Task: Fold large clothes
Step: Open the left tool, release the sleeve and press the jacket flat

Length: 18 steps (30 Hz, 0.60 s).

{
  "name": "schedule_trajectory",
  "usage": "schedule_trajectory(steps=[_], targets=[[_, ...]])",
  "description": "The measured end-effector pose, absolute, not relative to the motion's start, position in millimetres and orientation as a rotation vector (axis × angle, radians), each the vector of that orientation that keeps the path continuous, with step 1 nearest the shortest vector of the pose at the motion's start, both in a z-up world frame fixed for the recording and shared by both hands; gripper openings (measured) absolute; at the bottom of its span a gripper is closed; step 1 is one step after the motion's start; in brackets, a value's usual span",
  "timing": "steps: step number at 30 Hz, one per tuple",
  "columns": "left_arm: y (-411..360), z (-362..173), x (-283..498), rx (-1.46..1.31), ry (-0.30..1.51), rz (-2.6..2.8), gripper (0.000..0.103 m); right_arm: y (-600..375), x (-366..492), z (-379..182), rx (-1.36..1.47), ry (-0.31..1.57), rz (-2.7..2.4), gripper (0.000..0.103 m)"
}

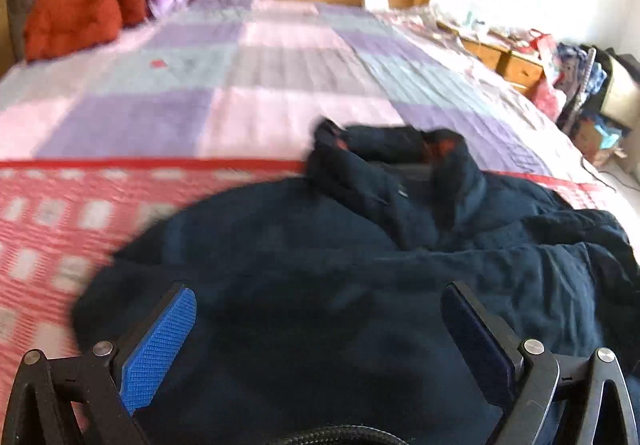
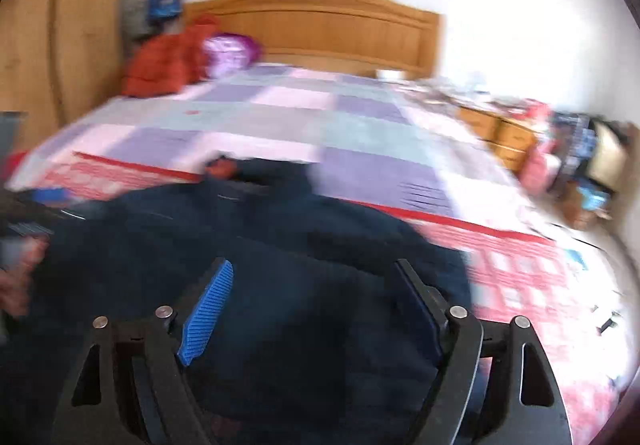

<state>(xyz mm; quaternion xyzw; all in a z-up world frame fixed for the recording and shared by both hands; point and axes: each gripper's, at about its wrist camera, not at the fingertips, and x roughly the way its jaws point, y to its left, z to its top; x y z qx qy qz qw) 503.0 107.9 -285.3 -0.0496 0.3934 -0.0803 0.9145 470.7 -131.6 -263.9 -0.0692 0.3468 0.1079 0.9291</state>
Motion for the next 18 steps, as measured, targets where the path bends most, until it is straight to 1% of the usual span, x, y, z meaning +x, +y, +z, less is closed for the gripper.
schedule_trajectory(steps=[2,4,5,6,7,8,11,12,14,16,18], targets=[[97.4,-305.1,519.7,-0.111,0.872,-0.125,0.101,-94.0,491.3,-280.5,-0.181,0.752,0.278,0.085],[100.1,-326.1,530.8,-0.103,0.935,-0.076,0.102,-76.3,507.3,-302.9,-0.27,0.801,0.278,0.085],[106.4,-331.7,531.5,-0.102,0.932,-0.055,0.103,-80.2,521.5,-325.2,-0.301,0.883,0.247,0.085],[112.0,-333.3,532.5,-0.099,0.932,-0.031,0.103,-92.7,529.5,-337.6,-0.271,0.931,0.243,0.085],[117.9,-333.2,532.0,-0.087,0.929,-0.011,0.103,-117.5,535.9,-343.0,-0.201,0.939,0.224,0.085],[127.7,-331.8,531.3,-0.058,0.918,0.028,0.103,-142.9,539.8,-342.7,-0.137,0.931,0.199,0.085],[156.9,-338.7,531.8,-0.07,0.93,0.063,0.103,-186.0,546.7,-342.8,-0.154,0.924,0.083,0.085],[160.2,-340.9,533.6,-0.077,0.939,0.06,0.103,-195.3,550.9,-346.2,-0.174,0.937,0.048,0.085],[155.0,-342.1,534.5,-0.041,0.939,0.064,0.103,-216.9,561.5,-354.7,-0.083,0.989,0.067,0.088],[148.8,-344.5,537.1,-0.032,0.946,0.085,0.103,-219.8,563.5,-358.1,-0.097,0.997,0.075,0.088],[148.3,-341.6,536.7,-0.062,0.952,0.11,0.103,-216.1,558.3,-350.0,-0.111,0.984,0.063,0.088]])
